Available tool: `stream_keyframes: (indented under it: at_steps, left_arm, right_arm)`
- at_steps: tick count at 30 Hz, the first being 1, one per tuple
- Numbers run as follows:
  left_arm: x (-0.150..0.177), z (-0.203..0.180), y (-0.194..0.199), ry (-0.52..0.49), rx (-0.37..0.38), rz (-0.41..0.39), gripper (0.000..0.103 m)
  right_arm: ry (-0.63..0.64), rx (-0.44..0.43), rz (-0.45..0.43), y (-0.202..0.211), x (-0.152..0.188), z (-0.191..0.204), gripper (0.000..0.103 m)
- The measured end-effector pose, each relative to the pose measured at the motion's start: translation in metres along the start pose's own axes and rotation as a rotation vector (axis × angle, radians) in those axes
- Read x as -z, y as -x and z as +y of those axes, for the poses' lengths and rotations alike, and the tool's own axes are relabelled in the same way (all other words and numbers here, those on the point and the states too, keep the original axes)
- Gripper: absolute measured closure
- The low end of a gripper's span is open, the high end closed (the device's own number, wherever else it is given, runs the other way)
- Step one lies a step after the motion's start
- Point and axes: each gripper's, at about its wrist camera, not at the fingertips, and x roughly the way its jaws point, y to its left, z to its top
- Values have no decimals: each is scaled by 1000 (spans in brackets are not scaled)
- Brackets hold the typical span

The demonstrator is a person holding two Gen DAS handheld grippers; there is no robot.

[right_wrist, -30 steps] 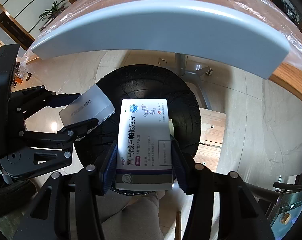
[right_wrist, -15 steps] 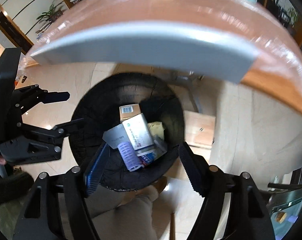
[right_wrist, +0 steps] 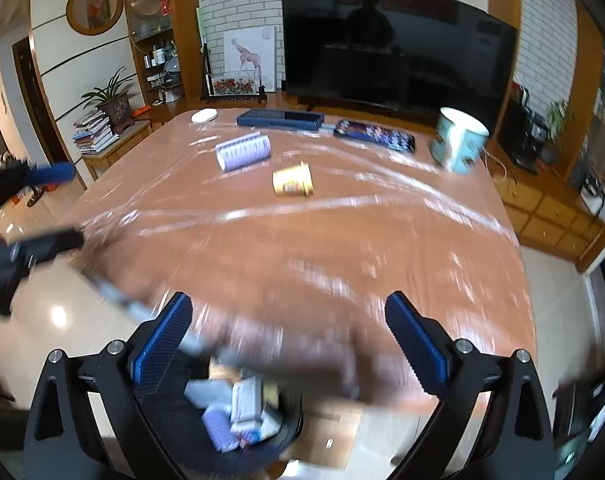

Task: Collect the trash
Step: 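Grasp the second lavender curler with the left gripper while the right grasps the yellow cup, then carry the lavender curler and yellow cup with both grippers over the black bin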

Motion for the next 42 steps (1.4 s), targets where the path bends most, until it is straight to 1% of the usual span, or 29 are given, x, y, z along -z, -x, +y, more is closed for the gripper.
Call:
stream_keyframes:
  at_steps: [2,3,5,7,11,17,18,20,22,23,24,25,26,27,28,35,42]
  left_arm:
    - [-15,19,-25,30,-5,27,3]
    - [-25,30,-46,41,0,56,3]
    - [-34,41,-68,41,-6,81,3]
    - [-49,50,-88,25,-7,110,3]
    - [-57,60,-140,-9,-14,171,3]
    - [-62,66,-183,-36,4,209,3]
    - [-63,66,-188,-40,12,211,3]
    - [-68,67,-194,-43,19,206,4]
    - [-70,65,-199,-52,29,204,14]
    - [-71,64,-203,-62,28,210,23]
    - [-71,63,-205,-69,28,214,35]
    - [-71,62,-207,-76,33,220,41]
    - [-71,62,-207,-70,50,213,49]
    - [-72,63,-208,-66,49,216,57]
    - [-73,63,-207,-63,46,214,58]
    - [-72,62,-203,-28,51,201,59]
    - [-67,61,-183,23,56,181,59]
  right_arm:
    - [14,-1,12,-23,-17,1,7]
    - [19,5,28,-37,-27,2,7]
    - [20,1,41,-58,-39,0,7]
    - [9,3,61,-78,-50,-1,7]
    - [-21,-1,106,-119,-73,-7,7]
    - [-55,-20,153,-156,-88,-13,20]
    - [-51,-19,157,-160,-90,-12,23]
    - [-44,-19,160,-165,-91,-10,28]
    - [-34,-16,157,-167,-92,-8,37]
    - [-28,-9,151,-168,-92,-7,39]
    - [-24,-6,146,-168,-93,-7,45]
    - [-20,-9,140,-168,-94,-7,53]
    - [-18,-8,137,-168,-95,-7,56]
    - [-20,-1,133,-168,-96,-7,56]
    - [-25,-4,128,-167,-96,-8,56]
    - [-47,-20,110,-159,-95,-14,56]
    - [-87,-63,96,-141,-93,-20,56]
